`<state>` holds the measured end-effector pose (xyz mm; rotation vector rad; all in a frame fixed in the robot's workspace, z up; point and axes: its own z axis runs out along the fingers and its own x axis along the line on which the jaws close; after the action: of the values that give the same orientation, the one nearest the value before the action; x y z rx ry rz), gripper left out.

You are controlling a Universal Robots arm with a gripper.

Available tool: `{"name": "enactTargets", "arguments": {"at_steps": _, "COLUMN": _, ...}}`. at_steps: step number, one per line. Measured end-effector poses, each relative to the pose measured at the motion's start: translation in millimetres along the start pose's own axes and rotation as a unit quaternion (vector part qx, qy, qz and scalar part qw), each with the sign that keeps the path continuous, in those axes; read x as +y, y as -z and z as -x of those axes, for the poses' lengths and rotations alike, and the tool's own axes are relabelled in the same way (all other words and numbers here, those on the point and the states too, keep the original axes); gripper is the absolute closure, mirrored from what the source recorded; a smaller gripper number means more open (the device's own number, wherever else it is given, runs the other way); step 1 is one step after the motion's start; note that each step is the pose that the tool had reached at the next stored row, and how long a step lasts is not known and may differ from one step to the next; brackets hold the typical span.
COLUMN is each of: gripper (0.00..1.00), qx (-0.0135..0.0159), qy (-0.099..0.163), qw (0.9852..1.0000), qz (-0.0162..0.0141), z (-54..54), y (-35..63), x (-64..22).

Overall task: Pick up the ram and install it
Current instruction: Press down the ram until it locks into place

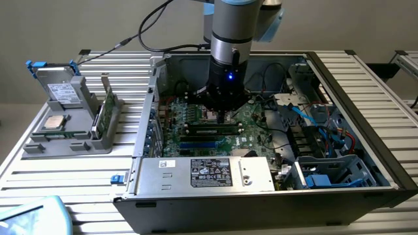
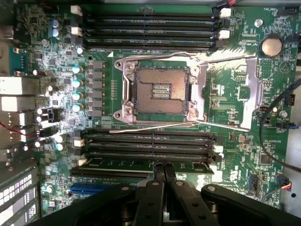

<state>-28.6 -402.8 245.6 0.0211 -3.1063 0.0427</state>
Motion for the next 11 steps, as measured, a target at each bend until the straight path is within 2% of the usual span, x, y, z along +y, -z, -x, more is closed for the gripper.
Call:
{"name": "enactTargets", "arguments": {"at_steps": 6, "gripper": 0.90, "qx": -0.0001, "qy": 0.000, "qw": 1.0000, "qz": 0.0013, "z": -2.9, "y": 0.6, "x": -6.9}}
{"name": "enactTargets", "arguments": {"at_steps": 11, "gripper": 0.90, "qx": -0.0001, "qy": 0.000, "qw": 1.0000, "qz": 0.0083, "z": -8.8, "y": 4.1, "x": -7.9}}
